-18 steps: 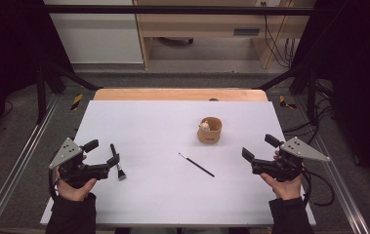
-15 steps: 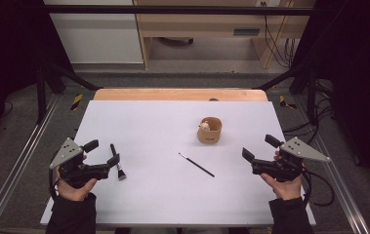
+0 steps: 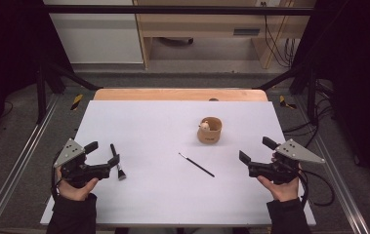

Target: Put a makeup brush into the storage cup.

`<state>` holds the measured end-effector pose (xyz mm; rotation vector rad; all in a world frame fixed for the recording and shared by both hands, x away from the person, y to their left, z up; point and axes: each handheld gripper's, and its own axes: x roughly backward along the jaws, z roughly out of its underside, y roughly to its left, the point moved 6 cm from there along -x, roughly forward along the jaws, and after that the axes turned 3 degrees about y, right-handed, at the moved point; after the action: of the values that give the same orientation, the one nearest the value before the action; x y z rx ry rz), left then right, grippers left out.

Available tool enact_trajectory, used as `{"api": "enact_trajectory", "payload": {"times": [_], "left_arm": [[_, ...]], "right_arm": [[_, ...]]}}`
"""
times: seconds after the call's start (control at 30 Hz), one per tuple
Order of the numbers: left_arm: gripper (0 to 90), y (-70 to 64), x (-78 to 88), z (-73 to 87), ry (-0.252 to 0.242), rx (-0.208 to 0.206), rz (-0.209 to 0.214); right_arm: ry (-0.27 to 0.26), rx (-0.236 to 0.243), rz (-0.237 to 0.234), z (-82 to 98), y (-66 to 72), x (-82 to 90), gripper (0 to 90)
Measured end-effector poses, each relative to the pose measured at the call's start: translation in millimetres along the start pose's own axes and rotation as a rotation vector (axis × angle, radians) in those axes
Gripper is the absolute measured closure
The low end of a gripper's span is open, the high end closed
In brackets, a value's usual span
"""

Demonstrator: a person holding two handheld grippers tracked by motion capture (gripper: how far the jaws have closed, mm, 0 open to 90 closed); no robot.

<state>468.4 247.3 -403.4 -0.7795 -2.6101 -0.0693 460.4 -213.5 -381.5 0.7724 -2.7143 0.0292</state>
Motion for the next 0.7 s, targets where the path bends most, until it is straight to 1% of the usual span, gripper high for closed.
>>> {"api": "enact_trajectory", "payload": {"times": [0.23,0.43,0.7], "left_arm": [[7.5,6.2,-5.3,4.9,0.030,0.014,-0.035],[7.7,10.5,-11.4,10.5,0.063,0.022,-0.054],[8.3,14.2,-18.1,16.8,0.097,0.033,-0.073]], "right_arm": [[0.009,0.006,-0.007,1.3,3.5,-3.1,6.5],[0.019,0.007,-0.014,2.7,6.3,-5.9,6.5],[0.025,0.010,-0.017,3.7,6.8,-7.2,6.5]]}}
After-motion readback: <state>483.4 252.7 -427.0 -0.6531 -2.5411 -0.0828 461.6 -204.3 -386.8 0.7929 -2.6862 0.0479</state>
